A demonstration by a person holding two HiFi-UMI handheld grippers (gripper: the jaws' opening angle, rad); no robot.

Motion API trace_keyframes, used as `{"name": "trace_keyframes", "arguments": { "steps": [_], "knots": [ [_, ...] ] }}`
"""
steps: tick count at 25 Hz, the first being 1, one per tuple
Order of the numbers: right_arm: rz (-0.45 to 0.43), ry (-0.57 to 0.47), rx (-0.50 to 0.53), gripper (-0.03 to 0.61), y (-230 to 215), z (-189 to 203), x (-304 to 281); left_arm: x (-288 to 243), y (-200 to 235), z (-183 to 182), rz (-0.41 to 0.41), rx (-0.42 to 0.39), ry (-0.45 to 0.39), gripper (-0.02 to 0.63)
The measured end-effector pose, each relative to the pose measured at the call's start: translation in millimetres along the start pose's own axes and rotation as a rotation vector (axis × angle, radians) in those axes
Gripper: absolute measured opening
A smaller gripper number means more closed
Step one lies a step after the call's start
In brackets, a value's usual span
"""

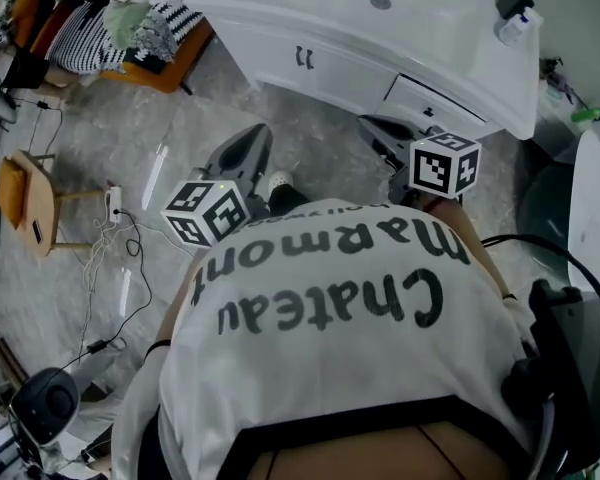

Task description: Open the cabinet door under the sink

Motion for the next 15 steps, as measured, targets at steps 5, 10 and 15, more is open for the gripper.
{"name": "trace_keyframes", "arguments": {
  "steps": [5,10,15],
  "knots": [
    [0.049,-0.042,-0.026,0.009,-6.7,-33.1,-31.2,-25.4,39.5,-40.1,0.036,-0.006,0.018,0.009],
    [0.103,-0.059,-0.031,0.009,-13.2,-57.6,-62.9,-49.6,74.2,-71.0,0.086,-0.009,0.030,0.009],
    [0.149,-0.097,-0.051,0.009,-21.3,-81.4,-95.8,-66.3,108.0,-97.9,0.135,-0.044,0.061,0.009]
  ]
}}
Point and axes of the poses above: the fingertips, and each gripper's own axes: x backward along the fingers, y to its left, z out of its underside, the point moved 1 cm from there along x, backward along the fingers, and after that the axes turned 1 degree about z, right-handed, at the moved point
